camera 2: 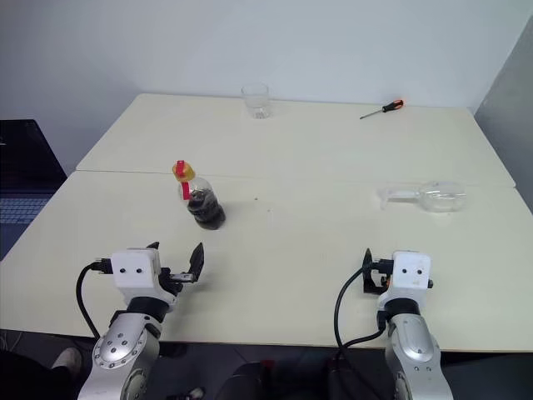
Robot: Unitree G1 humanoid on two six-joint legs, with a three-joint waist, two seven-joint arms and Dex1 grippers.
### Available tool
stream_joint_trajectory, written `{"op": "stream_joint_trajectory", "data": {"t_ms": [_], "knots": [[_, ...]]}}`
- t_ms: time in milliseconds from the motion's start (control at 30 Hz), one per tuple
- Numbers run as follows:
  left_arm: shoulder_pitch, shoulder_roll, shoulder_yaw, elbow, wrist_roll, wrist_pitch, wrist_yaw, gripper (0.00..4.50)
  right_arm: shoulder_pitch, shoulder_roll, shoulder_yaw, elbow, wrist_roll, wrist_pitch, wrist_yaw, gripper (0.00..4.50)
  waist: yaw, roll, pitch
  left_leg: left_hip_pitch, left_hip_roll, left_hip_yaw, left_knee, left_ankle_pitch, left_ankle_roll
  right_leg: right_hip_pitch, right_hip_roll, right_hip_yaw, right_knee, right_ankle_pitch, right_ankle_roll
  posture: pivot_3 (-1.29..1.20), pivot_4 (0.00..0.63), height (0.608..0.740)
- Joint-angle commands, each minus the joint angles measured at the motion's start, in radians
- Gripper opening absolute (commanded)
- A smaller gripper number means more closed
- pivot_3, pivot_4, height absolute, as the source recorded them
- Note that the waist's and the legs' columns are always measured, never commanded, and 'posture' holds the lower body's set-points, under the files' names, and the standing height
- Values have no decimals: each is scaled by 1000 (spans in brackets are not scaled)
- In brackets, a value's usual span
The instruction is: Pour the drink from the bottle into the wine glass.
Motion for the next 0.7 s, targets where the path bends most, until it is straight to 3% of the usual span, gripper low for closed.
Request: {"op": "stream_joint_trajectory", "data": {"t_ms": [33,700], "knots": [[4,7,4,-25,16,-12,8,4434,-8,0,-9,-24,-5,-9,-2,4500,0,0,0,0,0,0,0,0,0,0,0,0,0,0,0,0,150,740],[7,-1,9,-27,4,-20,3,4434,-5,-1,-8,-24,-5,-9,-1,4500,0,0,0,0,0,0,0,0,0,0,0,0,0,0,0,0,150,740]]}}
